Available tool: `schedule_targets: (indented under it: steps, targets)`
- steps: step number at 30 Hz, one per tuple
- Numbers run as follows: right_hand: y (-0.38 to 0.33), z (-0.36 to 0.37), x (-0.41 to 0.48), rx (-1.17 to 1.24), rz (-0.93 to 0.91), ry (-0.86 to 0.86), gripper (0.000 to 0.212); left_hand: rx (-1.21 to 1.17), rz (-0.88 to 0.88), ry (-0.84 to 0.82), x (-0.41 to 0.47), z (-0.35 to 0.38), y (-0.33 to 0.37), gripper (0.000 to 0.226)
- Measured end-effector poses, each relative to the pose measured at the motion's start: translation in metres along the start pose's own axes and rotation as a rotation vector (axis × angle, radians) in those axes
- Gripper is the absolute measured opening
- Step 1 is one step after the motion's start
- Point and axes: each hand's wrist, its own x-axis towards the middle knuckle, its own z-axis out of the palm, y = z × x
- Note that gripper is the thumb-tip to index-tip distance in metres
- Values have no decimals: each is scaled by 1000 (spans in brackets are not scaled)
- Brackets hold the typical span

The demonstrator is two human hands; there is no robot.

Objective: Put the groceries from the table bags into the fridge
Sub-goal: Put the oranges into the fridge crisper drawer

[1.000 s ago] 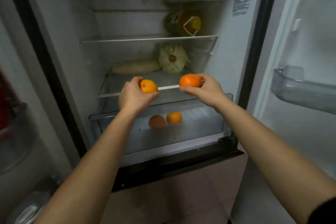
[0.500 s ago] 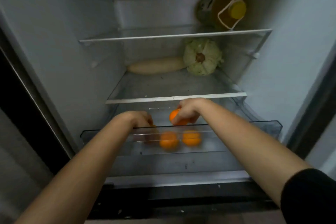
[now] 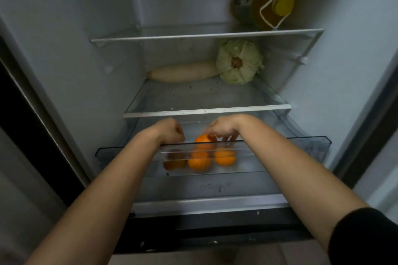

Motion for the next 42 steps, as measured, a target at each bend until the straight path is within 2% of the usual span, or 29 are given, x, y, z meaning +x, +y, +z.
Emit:
schedule_targets:
  steps: [3,6,11,16,20,23,29,36,40,42]
  targets:
    - [-1,-3,-17,134,-42,123,45,-105,32,388,-20,-8,7,20]
    - [-6,-9,-40,99,-144,347,35,-109,81,697,-43,-21,8,23]
    - [-15,9,-87,6,-251,887,39,-202,175,961,-87,-30,6,33]
    - [-3,95,-121,-141,-197,1169,59,-314,288,1110,-136,13,5,42]
    - [12,139,-142,-271,-158,1154,67,-250,289,1083,-169,49,-3,46]
    - [16,149,-164,-272,-160,1152,69,-197,291,1047,-196,53,-7,50]
    - [14,161,-204,-226,-226,1225,70,-119,285,1088,-262,59,-7,54]
    - [9,264,-229,-126,-478,1169,72,-64,172,1042,-369,147,-24,48]
    - [-42,325,-244,-68,-589,1099,74,44,125,1041,-441,167,-68,46]
    - [-84,352,-256,-81,-714,1085,75,92,72,1078,-484,166,-102,46]
